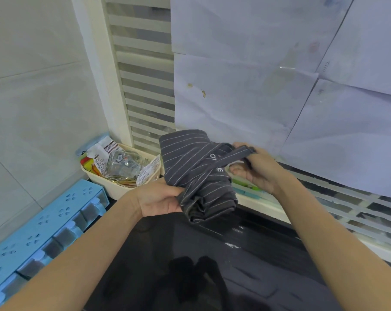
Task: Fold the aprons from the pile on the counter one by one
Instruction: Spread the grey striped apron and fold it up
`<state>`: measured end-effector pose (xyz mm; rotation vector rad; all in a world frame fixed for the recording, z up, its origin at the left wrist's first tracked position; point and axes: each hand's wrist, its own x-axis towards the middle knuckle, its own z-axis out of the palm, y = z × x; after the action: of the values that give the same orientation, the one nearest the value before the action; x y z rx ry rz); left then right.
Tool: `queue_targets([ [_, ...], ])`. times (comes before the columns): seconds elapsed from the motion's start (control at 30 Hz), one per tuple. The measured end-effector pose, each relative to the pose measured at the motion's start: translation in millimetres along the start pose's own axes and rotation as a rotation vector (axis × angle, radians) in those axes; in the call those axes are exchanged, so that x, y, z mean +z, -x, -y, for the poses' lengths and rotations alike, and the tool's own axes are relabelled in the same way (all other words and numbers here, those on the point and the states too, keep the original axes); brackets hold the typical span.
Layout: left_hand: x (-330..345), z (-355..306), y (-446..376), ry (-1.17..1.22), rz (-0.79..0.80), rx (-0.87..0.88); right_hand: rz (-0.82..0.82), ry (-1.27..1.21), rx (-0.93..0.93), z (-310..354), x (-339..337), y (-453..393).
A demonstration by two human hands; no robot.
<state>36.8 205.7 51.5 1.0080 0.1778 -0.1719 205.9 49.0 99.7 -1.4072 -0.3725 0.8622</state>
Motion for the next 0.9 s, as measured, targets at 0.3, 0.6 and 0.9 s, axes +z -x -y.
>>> queue_targets([
  [0.3, -2.5, -10.0, -3.7, 0.151, -0.037, 0.215, 0.194, -0.469, -0.082, -14.3, 33.6, 13.4],
  [0.6, -6.4, -20.2, -14.4, -0.094, -0.398, 0.141, 0.057, -0.134, -0.191, -4.7, 38.9, -4.3],
  [0.9, 14.0, -5.1, -25.5, -0.086, -0.319, 0.007, 0.347, 0.838, -0.267, -17.2, 48.9, 15.6],
])
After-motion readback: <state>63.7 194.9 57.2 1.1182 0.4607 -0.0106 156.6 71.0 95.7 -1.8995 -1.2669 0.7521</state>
